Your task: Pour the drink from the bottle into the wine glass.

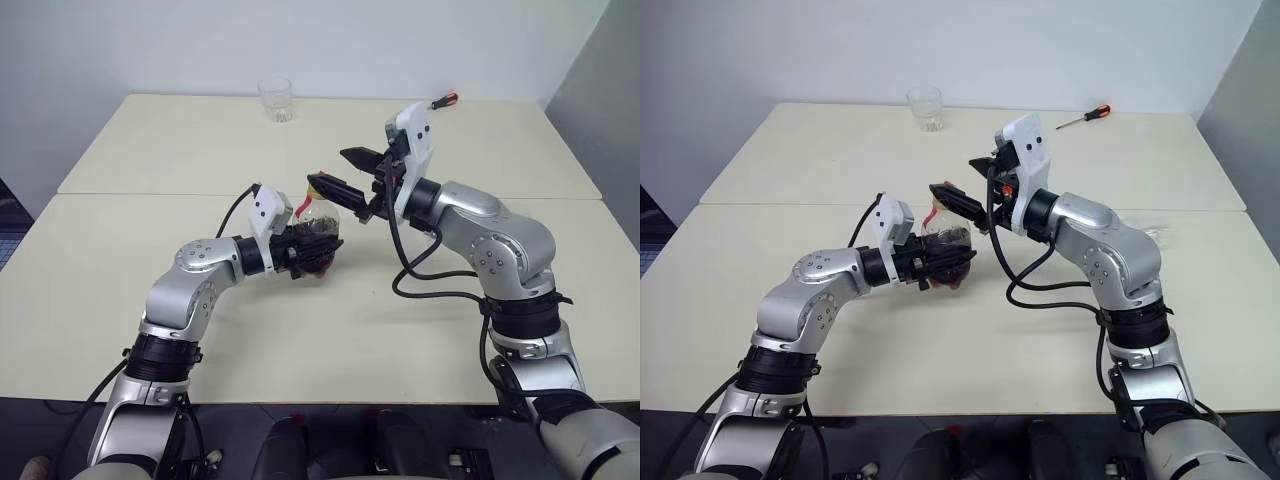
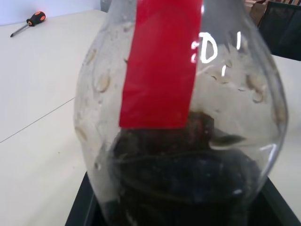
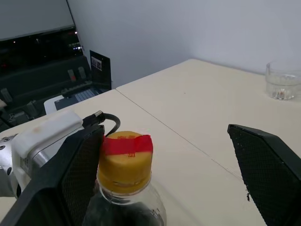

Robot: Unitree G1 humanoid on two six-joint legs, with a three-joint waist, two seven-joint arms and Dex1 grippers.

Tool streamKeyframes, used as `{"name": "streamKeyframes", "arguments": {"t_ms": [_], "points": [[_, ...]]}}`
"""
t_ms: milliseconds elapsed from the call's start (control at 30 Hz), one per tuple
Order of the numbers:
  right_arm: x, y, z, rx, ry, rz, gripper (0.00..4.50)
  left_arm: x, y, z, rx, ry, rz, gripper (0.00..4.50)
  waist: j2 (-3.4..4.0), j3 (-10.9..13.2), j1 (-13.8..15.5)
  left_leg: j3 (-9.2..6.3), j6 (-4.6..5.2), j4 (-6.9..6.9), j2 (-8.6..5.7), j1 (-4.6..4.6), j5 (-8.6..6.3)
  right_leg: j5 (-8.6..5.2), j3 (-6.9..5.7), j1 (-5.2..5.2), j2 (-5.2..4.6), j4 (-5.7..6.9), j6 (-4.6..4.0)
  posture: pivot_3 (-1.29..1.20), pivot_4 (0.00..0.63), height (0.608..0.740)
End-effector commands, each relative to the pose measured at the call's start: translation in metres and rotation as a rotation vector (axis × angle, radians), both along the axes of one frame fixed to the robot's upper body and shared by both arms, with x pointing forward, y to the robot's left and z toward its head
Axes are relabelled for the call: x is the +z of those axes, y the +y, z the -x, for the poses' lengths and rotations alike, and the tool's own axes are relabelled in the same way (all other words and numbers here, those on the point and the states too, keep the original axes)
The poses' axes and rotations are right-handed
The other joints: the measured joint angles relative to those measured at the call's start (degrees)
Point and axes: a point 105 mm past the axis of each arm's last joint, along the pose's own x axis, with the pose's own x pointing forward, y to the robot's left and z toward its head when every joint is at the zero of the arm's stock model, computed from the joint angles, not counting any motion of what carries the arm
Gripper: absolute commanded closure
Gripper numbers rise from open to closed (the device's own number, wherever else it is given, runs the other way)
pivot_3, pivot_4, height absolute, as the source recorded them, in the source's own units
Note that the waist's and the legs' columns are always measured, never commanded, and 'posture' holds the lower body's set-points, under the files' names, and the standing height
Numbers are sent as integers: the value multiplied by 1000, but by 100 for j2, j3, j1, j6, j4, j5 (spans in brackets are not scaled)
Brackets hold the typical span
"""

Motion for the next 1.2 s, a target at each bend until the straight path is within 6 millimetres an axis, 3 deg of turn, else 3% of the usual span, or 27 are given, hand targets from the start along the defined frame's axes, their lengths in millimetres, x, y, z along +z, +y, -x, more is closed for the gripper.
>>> {"name": "streamKeyframes", "arguments": {"t_ms": [33,433,600,733,967,1200], "points": [[4,-37,-6,-111,-22,-17,36,29,5,1,-20,-107,38,2513,0,0,11,-1,0,0,0,0,0,0,-1,0,0,-1,0,0,150,740],[3,-48,9,-53,-2,-34,36,31,7,-1,-27,-112,36,2513,0,0,-5,4,0,0,-2,1,0,0,2,1,4,-1,0,0,150,740],[10,-27,26,74,-6,-69,36,31,7,-2,-26,-112,36,2513,0,0,-5,3,0,1,-1,1,0,0,3,1,3,1,1,0,150,740],[12,-12,28,100,-20,-67,36,32,6,-2,-27,-114,37,2513,0,0,-5,2,0,1,-1,2,0,0,2,1,4,2,1,0,150,740],[16,16,15,76,-57,-81,36,31,6,-1,-26,-113,31,2513,0,0,-3,2,0,4,-1,3,0,0,1,1,4,6,1,0,150,740],[19,25,6,55,-87,-82,36,30,5,0,-30,-112,33,2513,0,0,-1,3,-1,4,0,2,0,0,2,1,0,5,1,0,150,740]]}}
